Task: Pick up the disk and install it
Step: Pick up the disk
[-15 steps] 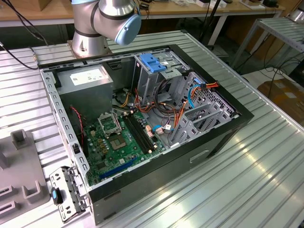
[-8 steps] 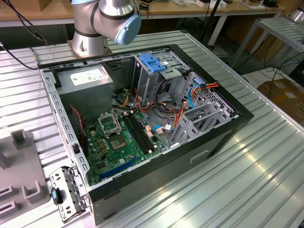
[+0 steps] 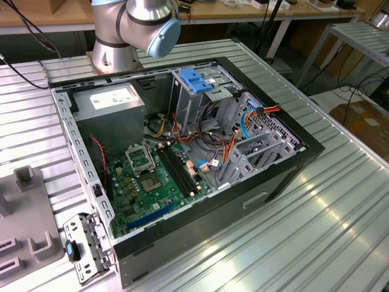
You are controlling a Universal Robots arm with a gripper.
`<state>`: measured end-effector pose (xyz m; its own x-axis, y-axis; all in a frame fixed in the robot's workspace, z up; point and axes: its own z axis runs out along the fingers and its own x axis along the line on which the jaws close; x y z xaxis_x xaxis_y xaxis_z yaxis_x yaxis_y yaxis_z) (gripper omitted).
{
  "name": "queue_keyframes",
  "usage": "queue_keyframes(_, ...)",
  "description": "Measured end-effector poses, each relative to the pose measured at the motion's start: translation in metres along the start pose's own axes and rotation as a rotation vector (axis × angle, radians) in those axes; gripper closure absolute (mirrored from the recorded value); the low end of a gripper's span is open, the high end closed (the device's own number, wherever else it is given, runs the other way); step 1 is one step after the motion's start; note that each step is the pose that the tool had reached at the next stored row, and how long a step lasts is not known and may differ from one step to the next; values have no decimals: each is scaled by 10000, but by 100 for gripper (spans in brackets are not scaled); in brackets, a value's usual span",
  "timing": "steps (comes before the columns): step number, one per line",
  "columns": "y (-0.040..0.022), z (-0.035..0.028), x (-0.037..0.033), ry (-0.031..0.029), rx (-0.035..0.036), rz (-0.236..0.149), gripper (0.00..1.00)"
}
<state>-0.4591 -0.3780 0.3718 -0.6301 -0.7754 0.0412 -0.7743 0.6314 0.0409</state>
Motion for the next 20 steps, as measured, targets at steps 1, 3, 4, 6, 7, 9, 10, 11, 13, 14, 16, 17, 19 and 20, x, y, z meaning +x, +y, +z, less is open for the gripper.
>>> queue_keyframes(1,0,0,0,2,2,-40,89)
queue_keyframes(3,0,0,0,5,5,-120,89)
queue_keyframes(4,0,0,0,7,7,-164,89)
queue_keyframes(6,0,0,0,10,9,-237,89)
queue_keyframes(7,0,0,0,12,12,-282,89)
queue_keyframes(9,0,0,0,16,15,-361,89)
queue_keyframes(10,0,0,0,17,17,-399,89)
queue_keyframes(11,0,0,0,19,18,-446,89)
queue_keyframes(13,0,1,0,14,33,-509,89)
queue_keyframes(14,0,5,-1,-12,65,-508,89)
queue_keyframes(16,-1,21,-1,-100,178,-508,89)
queue_keyframes(17,-2,32,-2,-148,240,-514,89)
queue_keyframes(19,-2,38,-2,-173,279,-594,89)
queue_keyframes(20,-2,40,-2,-179,292,-661,89)
